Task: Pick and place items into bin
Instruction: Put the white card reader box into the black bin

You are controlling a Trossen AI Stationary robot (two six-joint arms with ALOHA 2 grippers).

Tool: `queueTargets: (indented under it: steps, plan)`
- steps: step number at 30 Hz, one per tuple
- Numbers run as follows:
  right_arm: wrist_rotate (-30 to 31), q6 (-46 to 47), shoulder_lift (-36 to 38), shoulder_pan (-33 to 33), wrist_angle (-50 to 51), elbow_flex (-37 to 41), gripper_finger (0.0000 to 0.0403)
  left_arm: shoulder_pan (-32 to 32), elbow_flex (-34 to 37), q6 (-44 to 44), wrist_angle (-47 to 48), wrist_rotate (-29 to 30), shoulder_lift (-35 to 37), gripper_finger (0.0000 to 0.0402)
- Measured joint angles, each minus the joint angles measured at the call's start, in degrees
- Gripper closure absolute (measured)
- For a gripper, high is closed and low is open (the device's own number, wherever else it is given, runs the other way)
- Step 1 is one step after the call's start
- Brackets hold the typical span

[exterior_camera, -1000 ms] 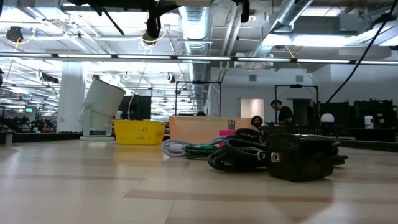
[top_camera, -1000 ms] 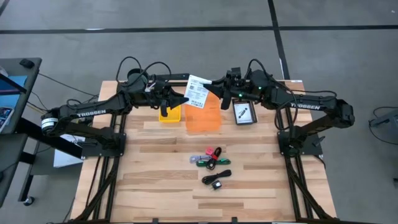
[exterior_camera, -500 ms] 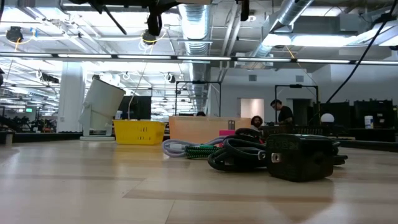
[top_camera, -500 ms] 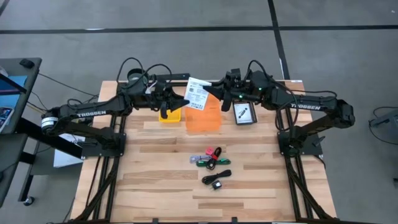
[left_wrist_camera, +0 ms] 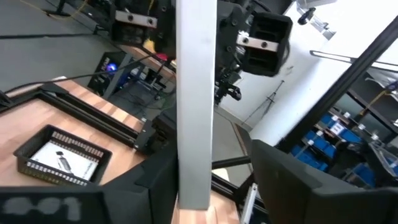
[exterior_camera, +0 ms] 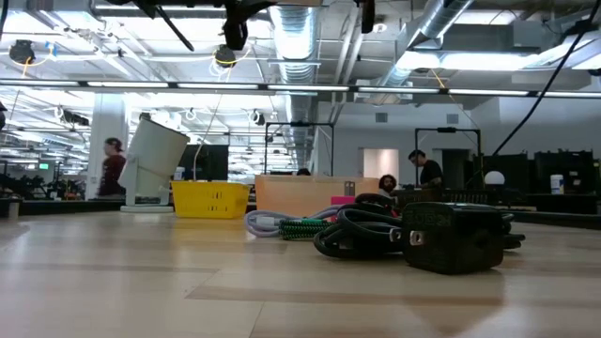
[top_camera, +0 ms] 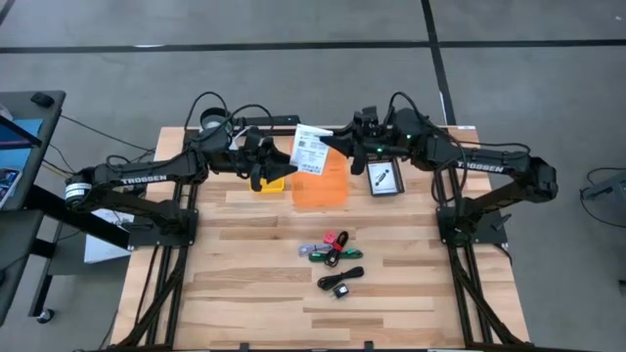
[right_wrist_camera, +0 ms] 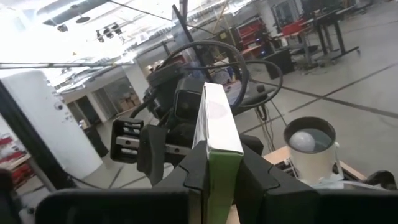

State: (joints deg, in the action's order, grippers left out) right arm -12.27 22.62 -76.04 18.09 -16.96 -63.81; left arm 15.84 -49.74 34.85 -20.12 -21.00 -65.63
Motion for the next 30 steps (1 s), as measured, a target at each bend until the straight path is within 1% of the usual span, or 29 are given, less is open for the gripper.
queueTargets:
  steps: [7,10,12,16,22,26,30]
  plan:
    - [-7.3,0.1,3.0,5.6,5.4,0.0,0.0365,0.0,0.0,0.3,1.8,-0.3,0.0,0.0213]
    - [-8.4,-1.3,5.0,8.9,8.9,0.0,0.0365,-0.3,-0.1,0.7,2.5,-2.8,0.1,0.0212]
    - [-8.9,-2.5,7.1,11.5,13.1,0.1,0.0366,-0.5,-0.1,0.8,2.8,-3.3,0.1,0.0212]
    - [-12.2,-6.3,11.3,17.5,23.6,0.0,0.0364,-1.2,-0.1,1.0,2.4,-1.6,0.1,0.0212]
    - [-18.9,-12.5,15.1,27.7,36.7,0.0,0.0366,-2.2,-0.1,1.0,2.5,-0.6,0.1,0.0212]
    - [-25.0,-16.4,15.7,33.5,45.3,0.0,0.0366,-2.9,-0.1,1.0,2.5,1.0,0.1,0.0212]
    - [-26.4,-20.7,14.7,36.9,54.5,0.0,0.0364,-3.3,-0.1,1.0,2.6,3.2,0.1,0.0212]
